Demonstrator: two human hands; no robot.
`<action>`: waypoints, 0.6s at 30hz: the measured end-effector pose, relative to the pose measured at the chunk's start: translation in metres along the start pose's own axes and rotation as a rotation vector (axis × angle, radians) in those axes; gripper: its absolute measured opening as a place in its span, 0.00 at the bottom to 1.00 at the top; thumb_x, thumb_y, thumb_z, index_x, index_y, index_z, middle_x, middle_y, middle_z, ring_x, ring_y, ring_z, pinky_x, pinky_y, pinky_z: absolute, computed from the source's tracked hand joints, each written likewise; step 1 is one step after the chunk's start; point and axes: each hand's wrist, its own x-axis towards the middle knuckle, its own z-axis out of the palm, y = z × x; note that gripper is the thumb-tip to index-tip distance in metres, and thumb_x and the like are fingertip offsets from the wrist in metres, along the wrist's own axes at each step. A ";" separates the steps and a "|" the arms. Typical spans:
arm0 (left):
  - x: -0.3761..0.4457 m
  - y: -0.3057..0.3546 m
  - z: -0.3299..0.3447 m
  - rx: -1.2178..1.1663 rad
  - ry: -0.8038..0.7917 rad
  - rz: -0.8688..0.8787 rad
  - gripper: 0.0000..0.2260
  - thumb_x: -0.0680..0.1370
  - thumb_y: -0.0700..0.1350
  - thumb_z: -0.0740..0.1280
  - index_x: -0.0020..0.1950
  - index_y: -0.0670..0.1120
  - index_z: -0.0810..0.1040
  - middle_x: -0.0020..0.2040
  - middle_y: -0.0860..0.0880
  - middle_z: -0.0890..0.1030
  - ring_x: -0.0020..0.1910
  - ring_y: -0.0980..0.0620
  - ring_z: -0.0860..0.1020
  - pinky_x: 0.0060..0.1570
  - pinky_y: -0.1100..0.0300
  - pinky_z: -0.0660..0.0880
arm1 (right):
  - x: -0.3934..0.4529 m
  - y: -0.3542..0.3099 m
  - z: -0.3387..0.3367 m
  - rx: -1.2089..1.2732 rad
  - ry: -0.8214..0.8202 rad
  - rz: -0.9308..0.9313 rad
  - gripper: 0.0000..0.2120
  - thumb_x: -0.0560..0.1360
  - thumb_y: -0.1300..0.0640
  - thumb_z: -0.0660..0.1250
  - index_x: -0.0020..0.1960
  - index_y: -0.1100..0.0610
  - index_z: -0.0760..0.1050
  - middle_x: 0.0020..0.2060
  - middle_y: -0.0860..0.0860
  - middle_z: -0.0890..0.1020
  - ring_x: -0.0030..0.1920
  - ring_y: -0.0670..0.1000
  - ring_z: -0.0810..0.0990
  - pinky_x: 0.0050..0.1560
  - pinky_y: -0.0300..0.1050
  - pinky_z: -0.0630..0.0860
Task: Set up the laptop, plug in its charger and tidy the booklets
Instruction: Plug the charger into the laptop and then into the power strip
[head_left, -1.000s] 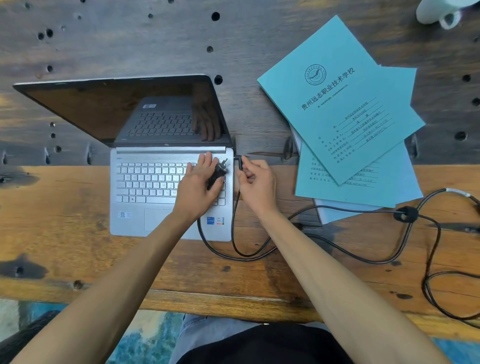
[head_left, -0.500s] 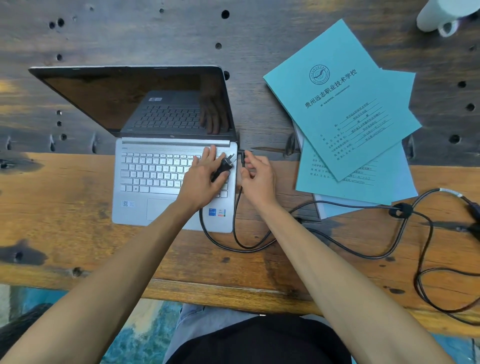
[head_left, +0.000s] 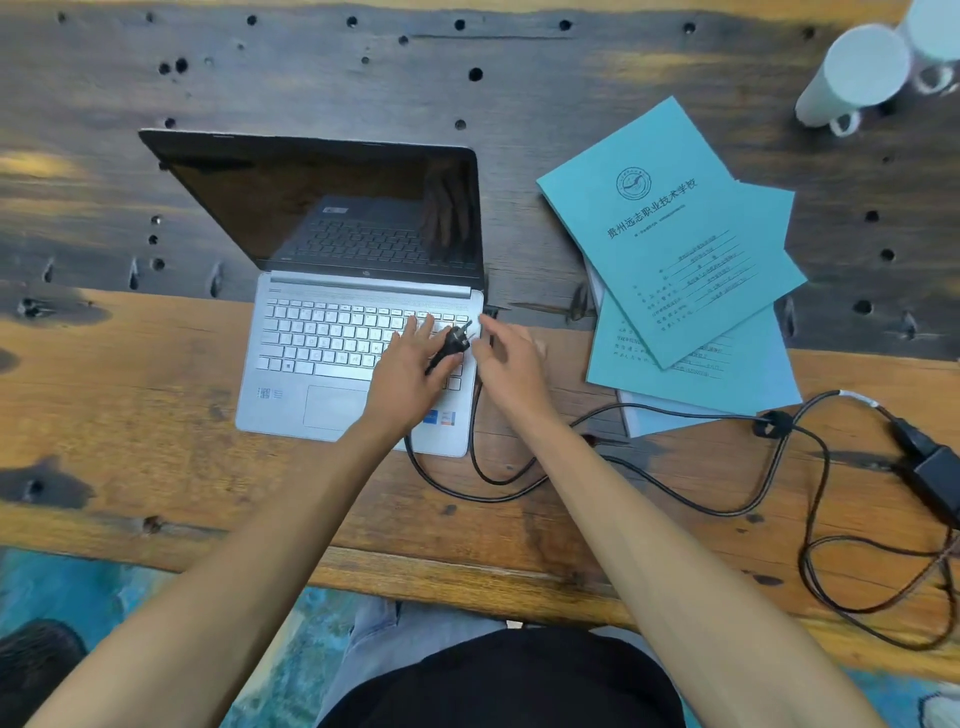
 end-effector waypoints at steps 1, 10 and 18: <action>-0.003 0.003 -0.002 -0.013 0.006 -0.002 0.19 0.83 0.51 0.65 0.73 0.49 0.75 0.78 0.42 0.67 0.81 0.43 0.56 0.75 0.46 0.59 | -0.006 -0.003 -0.001 0.037 -0.023 -0.007 0.21 0.80 0.46 0.65 0.72 0.48 0.75 0.60 0.44 0.79 0.69 0.51 0.67 0.74 0.58 0.64; -0.060 0.029 -0.015 -0.233 0.135 0.023 0.08 0.82 0.47 0.67 0.59 0.48 0.82 0.52 0.51 0.86 0.52 0.58 0.83 0.52 0.62 0.76 | -0.054 -0.025 -0.016 0.332 -0.064 0.012 0.19 0.76 0.52 0.75 0.63 0.60 0.81 0.49 0.46 0.84 0.49 0.37 0.81 0.46 0.25 0.74; -0.144 0.033 0.000 -0.506 -0.002 -0.070 0.06 0.83 0.46 0.66 0.52 0.47 0.82 0.40 0.50 0.86 0.41 0.54 0.85 0.48 0.59 0.79 | -0.103 -0.019 -0.081 1.015 -0.012 0.186 0.05 0.81 0.56 0.68 0.51 0.55 0.81 0.45 0.51 0.88 0.49 0.50 0.87 0.45 0.44 0.82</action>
